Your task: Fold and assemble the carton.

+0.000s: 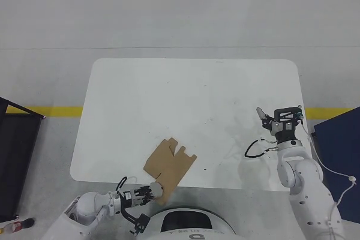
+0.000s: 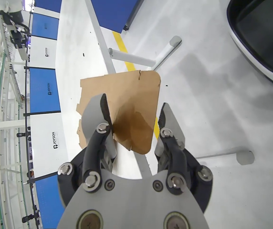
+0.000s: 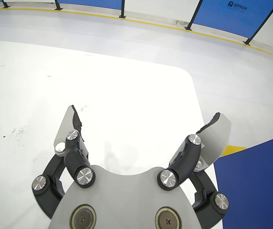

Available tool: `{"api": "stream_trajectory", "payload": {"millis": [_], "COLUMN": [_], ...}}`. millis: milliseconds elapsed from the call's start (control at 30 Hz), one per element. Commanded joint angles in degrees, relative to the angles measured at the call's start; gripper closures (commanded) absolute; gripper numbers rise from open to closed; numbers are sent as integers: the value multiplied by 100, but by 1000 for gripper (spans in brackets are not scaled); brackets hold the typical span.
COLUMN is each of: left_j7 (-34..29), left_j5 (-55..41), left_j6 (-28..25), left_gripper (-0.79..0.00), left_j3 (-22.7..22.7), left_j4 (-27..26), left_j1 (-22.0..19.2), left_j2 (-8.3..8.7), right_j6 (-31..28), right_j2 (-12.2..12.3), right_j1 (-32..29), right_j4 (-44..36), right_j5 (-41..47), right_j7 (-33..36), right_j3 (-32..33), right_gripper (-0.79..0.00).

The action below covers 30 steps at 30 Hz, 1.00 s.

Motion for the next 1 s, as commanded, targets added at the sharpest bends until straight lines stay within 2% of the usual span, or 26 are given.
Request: {"api": "stream_trajectory", "payload": {"millis": [0,333,467,700,967], "left_j7": [132,333,456,425,276], "left_j5": [-42,-426,-870,-1109,-1885], "left_j6": [21,-159,-305,-670,-507], "left_gripper": [0,0,0,0,0], "left_j3": [2,-191,-478,-950,-1556], "left_j4": [-21,-391,-783,-1416,-1887], "left_j1": [18,93,156,368,512], "left_j2": [17,111,164,262,308], "right_j6": [0,0,0,0,0], "right_j2": [0,0,0,0,0], "right_j1": [0,0,0,0,0], "right_j4": [0,0,0,0,0], "right_j5": [0,0,0,0,0], "right_j7": [0,0,0,0,0], "right_j3": [0,0,0,0,0], "right_gripper": [-785,-785,-785,-785,-785]}}
